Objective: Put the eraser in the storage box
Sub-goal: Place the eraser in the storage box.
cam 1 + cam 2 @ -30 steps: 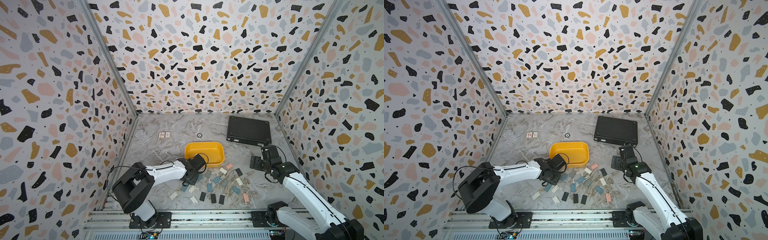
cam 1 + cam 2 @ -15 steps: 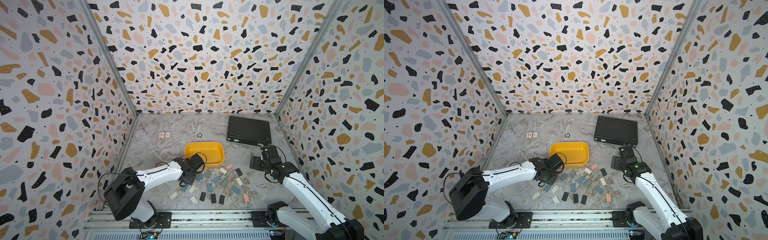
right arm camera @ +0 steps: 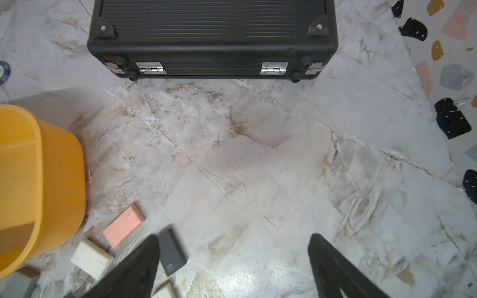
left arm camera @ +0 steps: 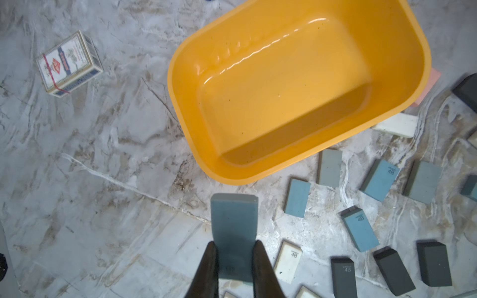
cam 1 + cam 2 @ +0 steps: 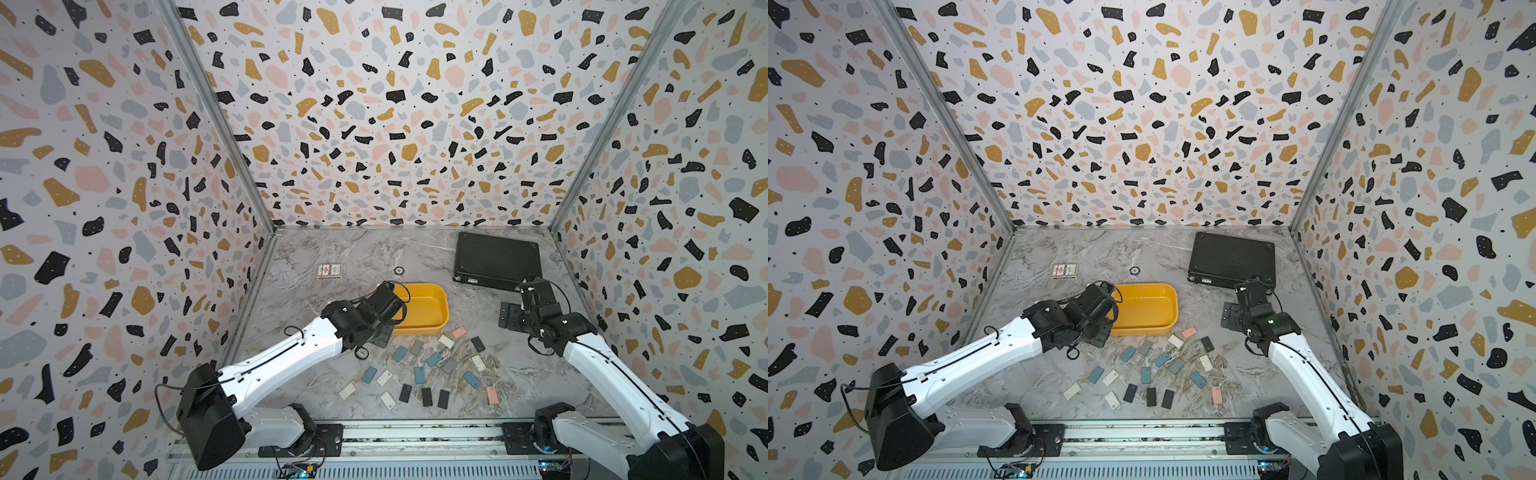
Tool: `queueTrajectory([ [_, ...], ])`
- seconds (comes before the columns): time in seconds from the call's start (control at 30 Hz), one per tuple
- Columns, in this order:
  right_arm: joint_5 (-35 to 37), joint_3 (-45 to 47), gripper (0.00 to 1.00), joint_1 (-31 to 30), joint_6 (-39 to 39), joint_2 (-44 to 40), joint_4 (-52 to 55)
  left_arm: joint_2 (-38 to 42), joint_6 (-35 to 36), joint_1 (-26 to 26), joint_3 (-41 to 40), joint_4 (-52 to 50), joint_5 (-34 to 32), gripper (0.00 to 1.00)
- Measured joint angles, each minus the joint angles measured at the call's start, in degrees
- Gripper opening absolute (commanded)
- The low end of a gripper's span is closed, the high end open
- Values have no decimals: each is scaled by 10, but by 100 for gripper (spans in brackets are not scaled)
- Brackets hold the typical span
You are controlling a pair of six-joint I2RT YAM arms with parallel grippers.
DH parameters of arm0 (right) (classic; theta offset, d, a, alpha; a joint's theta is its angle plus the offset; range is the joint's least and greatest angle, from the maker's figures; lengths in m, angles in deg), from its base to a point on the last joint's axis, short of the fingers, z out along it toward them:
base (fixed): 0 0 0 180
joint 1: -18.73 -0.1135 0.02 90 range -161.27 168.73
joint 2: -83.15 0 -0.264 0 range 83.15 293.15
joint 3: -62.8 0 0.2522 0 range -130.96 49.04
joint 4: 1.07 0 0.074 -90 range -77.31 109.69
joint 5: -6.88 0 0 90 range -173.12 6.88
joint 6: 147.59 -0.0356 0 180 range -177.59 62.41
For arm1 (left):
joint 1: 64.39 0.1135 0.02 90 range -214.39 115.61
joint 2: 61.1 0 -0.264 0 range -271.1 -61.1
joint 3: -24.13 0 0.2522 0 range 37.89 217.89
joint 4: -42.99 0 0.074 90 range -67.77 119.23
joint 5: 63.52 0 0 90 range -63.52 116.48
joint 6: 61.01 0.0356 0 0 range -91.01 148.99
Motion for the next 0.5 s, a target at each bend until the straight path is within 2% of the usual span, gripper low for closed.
queueTrajectory([
  [0.33, 0, -51, 93, 0, 18, 38, -1, -99, 16, 97, 35, 74, 65, 12],
  [0.5, -1, -57, 93, 0, 21, 56, -1, -168, 19, 130, 63, 101, 94, 11],
])
